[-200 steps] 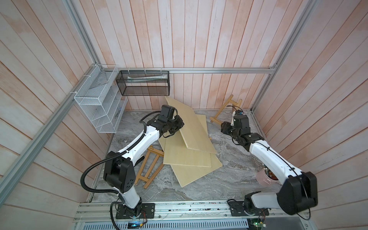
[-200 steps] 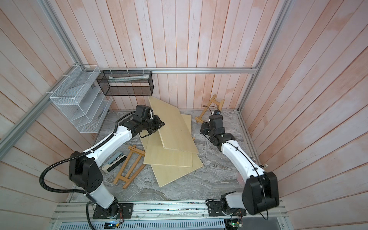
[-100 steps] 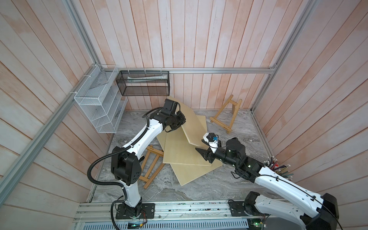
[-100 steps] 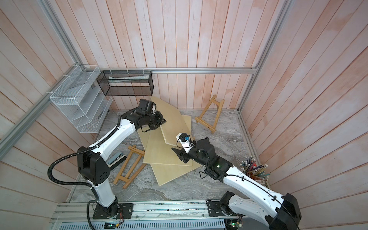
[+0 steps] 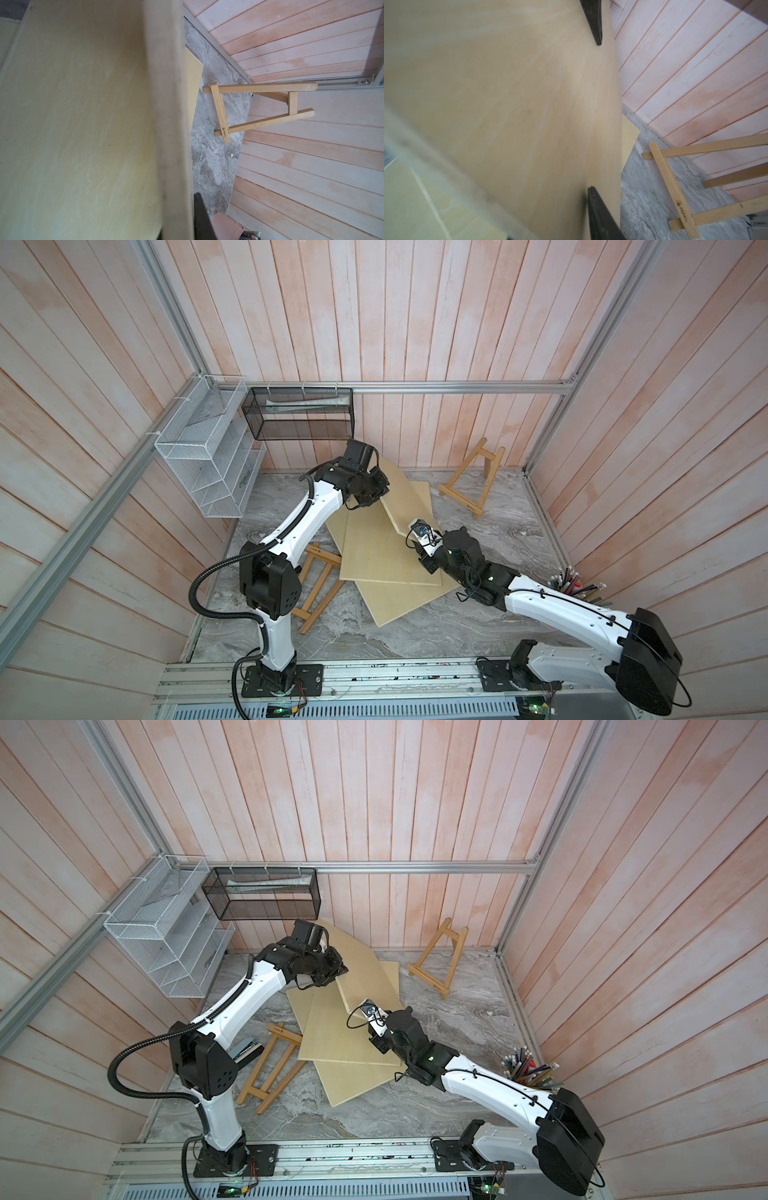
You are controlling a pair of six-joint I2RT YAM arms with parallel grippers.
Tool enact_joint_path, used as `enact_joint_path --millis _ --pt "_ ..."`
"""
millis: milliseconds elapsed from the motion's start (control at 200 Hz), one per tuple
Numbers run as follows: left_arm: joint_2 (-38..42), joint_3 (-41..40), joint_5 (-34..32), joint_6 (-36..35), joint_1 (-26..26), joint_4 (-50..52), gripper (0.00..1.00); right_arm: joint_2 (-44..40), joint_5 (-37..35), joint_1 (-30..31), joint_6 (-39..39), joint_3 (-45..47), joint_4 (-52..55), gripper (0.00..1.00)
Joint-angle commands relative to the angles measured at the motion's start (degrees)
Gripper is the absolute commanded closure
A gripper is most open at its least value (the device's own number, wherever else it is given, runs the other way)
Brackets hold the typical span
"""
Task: Assemble the easel
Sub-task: Place the drawing board on the easel.
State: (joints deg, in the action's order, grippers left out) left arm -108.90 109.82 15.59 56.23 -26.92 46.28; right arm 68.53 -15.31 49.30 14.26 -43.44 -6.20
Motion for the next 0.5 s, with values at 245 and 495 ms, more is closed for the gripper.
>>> enact_joint_path --millis 245,495 --pt "1.26 5.47 9.97 -5.34 -0.39 -16.6 1.0 3.19 -3.7 0.38 2.21 -2.03 -10.28 1.0" --pt "-1.1 7.83 13.78 -3.77 2.43 -22.55 0.47 2.98 -0.73 -2.39 5.8 -8.33 -4.54 1.0"
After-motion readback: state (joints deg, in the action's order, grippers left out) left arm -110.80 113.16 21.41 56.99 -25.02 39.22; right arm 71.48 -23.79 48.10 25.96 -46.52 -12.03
